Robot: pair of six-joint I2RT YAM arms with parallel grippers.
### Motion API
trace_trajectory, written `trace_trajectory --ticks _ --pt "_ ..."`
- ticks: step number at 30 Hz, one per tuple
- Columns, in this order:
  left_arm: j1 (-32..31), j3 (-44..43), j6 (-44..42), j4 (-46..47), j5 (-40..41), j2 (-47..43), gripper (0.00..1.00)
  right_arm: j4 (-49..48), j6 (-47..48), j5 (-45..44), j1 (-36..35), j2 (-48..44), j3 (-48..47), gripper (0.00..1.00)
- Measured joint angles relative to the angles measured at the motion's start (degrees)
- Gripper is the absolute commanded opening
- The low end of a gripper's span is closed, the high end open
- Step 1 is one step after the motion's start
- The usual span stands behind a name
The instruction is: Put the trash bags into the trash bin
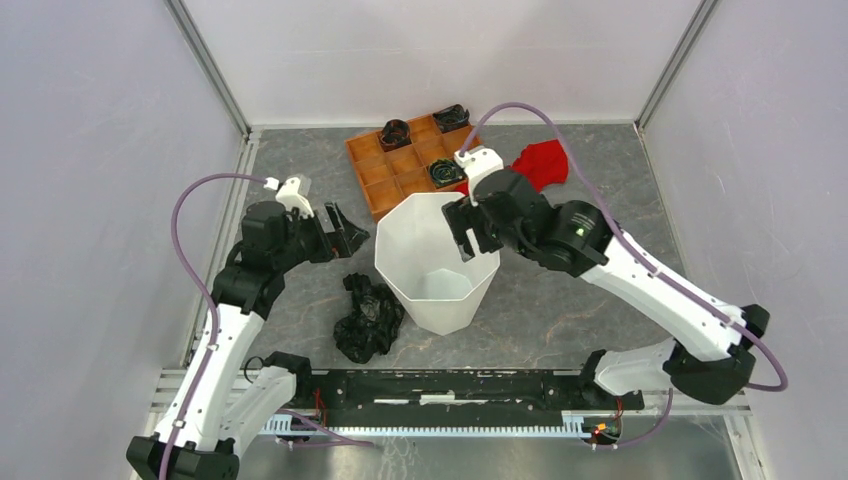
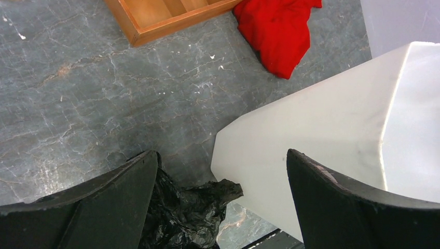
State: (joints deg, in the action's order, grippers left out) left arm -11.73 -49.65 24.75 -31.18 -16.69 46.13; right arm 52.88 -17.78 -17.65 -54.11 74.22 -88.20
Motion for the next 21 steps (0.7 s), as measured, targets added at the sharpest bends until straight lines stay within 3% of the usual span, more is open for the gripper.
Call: trace_trajectory --ticks 6,11,16,21 --pt "0.00 1.09 0.70 0.02 0.00 0.00 1.00 5.77 -1.27 -10.25 -2.25 4.46 -2.47 0.71" --pt "-0.04 1.11 0.68 0.00 0.00 0.28 1.00 5.90 -1.55 -15.65 -2.32 4.70 -0.98 0.51" --pt "-0.39 1.09 0.68 -0.02 0.04 0.70 1.00 5.92 -1.70 -20.28 -1.66 4.92 0.20 0.21" --pt "-0.94 1.07 0.66 -0.02 0.13 1.49 1.00 4.04 -1.22 -20.76 3.48 4.24 1.18 0.05"
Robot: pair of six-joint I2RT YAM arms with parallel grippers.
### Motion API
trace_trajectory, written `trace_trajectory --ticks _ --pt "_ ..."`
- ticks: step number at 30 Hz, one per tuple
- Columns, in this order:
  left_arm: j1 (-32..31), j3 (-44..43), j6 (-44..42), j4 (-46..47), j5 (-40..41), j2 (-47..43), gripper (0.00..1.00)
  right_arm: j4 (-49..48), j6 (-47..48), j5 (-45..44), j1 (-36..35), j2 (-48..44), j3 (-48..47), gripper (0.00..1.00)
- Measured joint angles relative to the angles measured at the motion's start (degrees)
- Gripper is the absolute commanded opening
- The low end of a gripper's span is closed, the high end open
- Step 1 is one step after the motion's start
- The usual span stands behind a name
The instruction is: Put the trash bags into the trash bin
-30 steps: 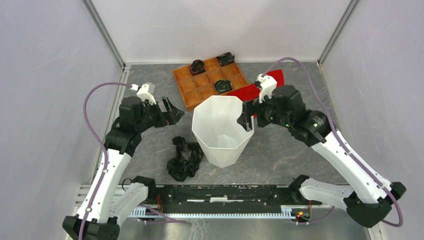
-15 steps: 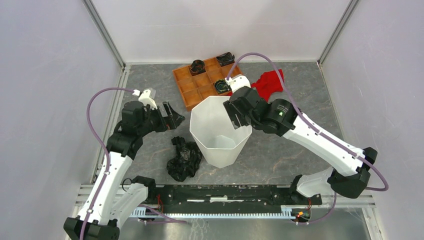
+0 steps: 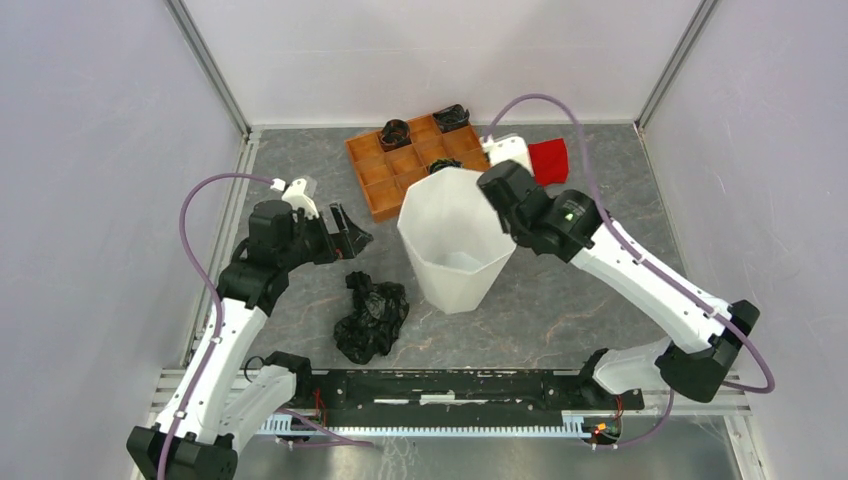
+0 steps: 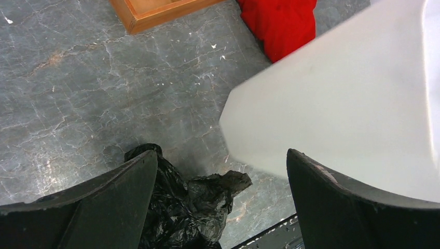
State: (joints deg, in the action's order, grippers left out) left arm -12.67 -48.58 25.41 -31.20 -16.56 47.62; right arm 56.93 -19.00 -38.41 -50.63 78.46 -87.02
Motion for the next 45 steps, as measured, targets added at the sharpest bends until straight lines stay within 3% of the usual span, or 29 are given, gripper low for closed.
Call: trace_trajectory --ticks 9,16,32,33,35,39,41,45 --pt "-1.11 0.00 0.00 0.00 0.20 0.48 1.00 -4.81 6.23 1.01 21.62 -7.23 6.32 0.00" --pt "-1.46 0.00 0.00 -0.02 0.17 0.48 1.00 -8.66 11.06 7.82 35.45 -10.47 10.25 0.00" --pt "-1.95 0.83 0.20 1.29 -4.31 3.45 1.00 -8.96 12.46 1.66 38.14 -14.71 13.22 0.05" --pt "-1.95 0.90 0.22 1.46 -4.66 3.54 1.00 -8.85 12.44 0.94 38.40 -15.15 13.51 0.12" --pt "-1.95 0.92 0.24 1.79 -5.09 3.85 1.00 -8.61 12.31 -0.74 38.93 -15.85 14.16 0.38" --pt "-1.95 0.92 0.26 2.23 -5.77 4.13 1.00 -6.91 13.51 -3.82 39.69 -16.13 15.19 0.74" --pt "-1.95 0.92 0.28 2.49 -6.01 4.13 1.00 -5.51 14.53 -4.26 39.89 -16.11 14.97 0.84" --pt "-1.95 0.92 0.44 2.60 -5.88 4.13 1.00 -3.17 16.24 -3.37 39.89 -15.87 10.19 0.92"
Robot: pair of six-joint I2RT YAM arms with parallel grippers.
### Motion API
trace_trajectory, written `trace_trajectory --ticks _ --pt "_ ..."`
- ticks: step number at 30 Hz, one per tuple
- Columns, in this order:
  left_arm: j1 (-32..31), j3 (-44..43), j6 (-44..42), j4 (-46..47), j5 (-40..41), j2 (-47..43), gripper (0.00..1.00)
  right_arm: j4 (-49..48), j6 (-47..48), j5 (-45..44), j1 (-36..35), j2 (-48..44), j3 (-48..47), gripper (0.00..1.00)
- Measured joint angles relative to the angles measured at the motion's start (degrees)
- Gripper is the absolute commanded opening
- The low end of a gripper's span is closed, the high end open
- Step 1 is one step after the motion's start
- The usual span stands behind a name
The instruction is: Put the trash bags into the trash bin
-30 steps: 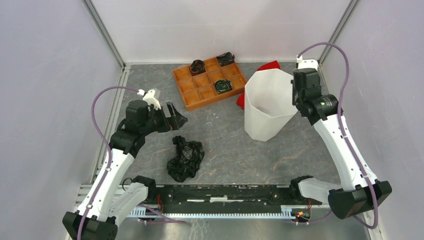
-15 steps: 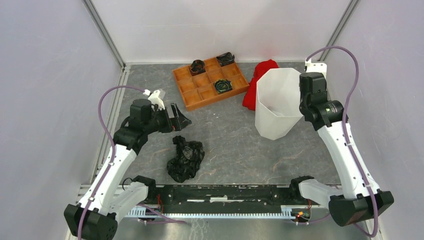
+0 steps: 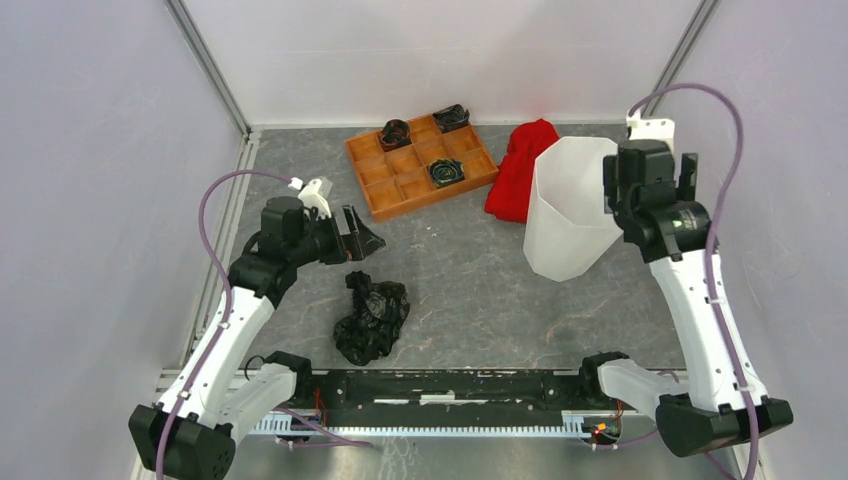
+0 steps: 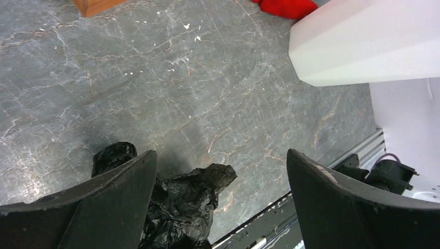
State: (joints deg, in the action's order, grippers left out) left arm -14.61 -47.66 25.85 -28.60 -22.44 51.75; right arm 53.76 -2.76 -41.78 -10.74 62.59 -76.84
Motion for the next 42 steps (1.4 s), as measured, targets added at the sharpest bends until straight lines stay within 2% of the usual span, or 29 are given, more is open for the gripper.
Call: trace_trajectory --ticks 7,11,16,19,22,29,34,36,38,39,40,41,42 --pt "0.00 0.00 1.18 0.00 3.72 -0.94 1.00 -1.86 4.98 11.06 -2.27 0.17 -14.93 0.93" --pt "0.00 0.00 2.47 0.00 7.08 -2.93 1.00 -4.13 7.78 16.09 -13.33 2.58 -18.01 0.93" --pt "-0.02 0.00 3.67 -1.11 13.55 -8.59 1.00 -8.35 9.77 19.15 -31.39 12.24 -20.61 0.95" --pt "-0.02 -0.20 3.85 -2.62 19.43 -15.32 1.00 -12.37 10.78 22.10 -41.38 17.97 -17.62 0.95" --pt "-0.02 -1.09 4.11 -3.80 25.62 -22.71 1.00 -18.78 10.69 30.62 -47.58 20.76 -9.70 0.95" --pt "-0.04 -3.61 4.92 -6.69 34.47 -29.29 1.00 -35.36 7.58 50.34 -48.43 21.84 13.66 0.96" --pt "-0.04 -3.61 5.03 -8.09 35.06 -27.82 1.00 -45.20 5.84 56.72 -46.56 25.68 17.44 0.94" --pt "-0.04 -3.48 5.05 -8.22 34.58 -26.45 1.00 -49.70 4.94 59.12 -45.42 27.54 17.77 0.89" --pt "-0.04 -3.02 5.05 -8.15 34.23 -25.75 1.00 -54.45 3.37 61.72 -44.59 29.81 17.84 0.78" --pt "-0.04 -2.45 5.05 -8.15 34.07 -25.75 1.00 -56.98 2.45 62.84 -44.30 31.23 17.84 0.60" --pt "-0.04 -1.95 5.05 -8.13 33.86 -25.88 1.00 -58.90 1.70 63.36 -44.30 32.59 17.84 0.47" --pt "-0.04 -1.44 5.05 -8.17 33.73 -26.01 1.00 -60.37 0.79 63.82 -44.33 34.27 17.70 0.35" --pt "-0.04 -1.25 5.05 -8.15 33.62 -26.03 1.00 -60.59 1.07 63.91 -44.33 35.26 17.40 0.28"
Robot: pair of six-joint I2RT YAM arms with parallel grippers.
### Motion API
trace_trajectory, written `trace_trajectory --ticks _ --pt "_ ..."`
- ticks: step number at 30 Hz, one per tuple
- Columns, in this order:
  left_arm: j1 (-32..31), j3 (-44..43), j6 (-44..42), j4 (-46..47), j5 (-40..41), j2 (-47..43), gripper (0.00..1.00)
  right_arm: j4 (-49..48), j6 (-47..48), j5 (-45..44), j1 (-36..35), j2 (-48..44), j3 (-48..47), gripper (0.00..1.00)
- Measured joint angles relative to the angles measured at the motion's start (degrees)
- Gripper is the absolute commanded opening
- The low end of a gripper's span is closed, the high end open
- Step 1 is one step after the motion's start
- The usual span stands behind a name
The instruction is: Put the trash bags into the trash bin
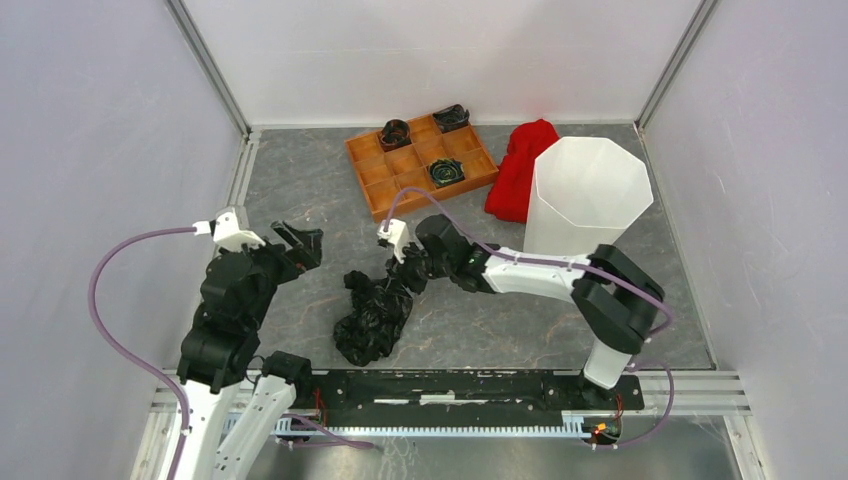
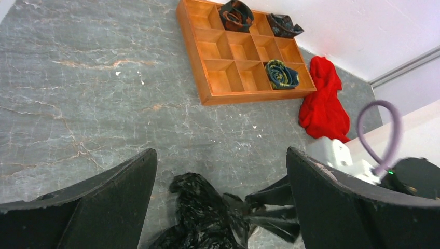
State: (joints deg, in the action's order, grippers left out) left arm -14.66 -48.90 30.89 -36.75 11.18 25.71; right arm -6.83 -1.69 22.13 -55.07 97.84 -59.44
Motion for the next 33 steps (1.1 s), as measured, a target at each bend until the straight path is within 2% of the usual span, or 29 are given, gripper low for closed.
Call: trace_trajectory --ticks 4,8,15,18,21,26,29,33 --pt "0.00 0.55 0.00 0.13 -1.38 0.33 1.00 2.69 -0.11 -0.74 -0.07 4.09 -3.08 0.00" --pt "0.00 0.57 0.00 0.92 -2.75 1.51 1.00 7.08 0.37 -3.37 0.83 1.79 -3.69 0.00" --pt "0.00 1.03 0.00 3.02 -6.03 7.17 1.00 19.34 4.87 -13.53 5.16 -13.18 -9.38 0.00" --pt "0.00 1.14 0.00 3.80 -7.15 8.39 1.00 19.82 6.67 -14.71 5.09 -19.39 -12.85 0.00" --pt "0.00 1.14 0.00 4.37 -7.48 8.81 1.00 17.70 7.56 -12.11 3.96 -23.21 -13.14 0.00" --pt "0.00 1.42 0.00 4.74 -8.22 8.66 1.00 12.37 6.88 -4.28 -1.20 -20.52 -7.87 0.00" --pt "0.00 2.14 0.00 4.74 -8.39 8.70 1.00 7.93 4.90 -1.11 -3.74 -16.28 0.63 0.00" --pt "0.00 3.56 0.04 4.61 -9.22 10.21 1.00 7.89 3.23 -1.68 -4.28 -12.33 11.26 0.00"
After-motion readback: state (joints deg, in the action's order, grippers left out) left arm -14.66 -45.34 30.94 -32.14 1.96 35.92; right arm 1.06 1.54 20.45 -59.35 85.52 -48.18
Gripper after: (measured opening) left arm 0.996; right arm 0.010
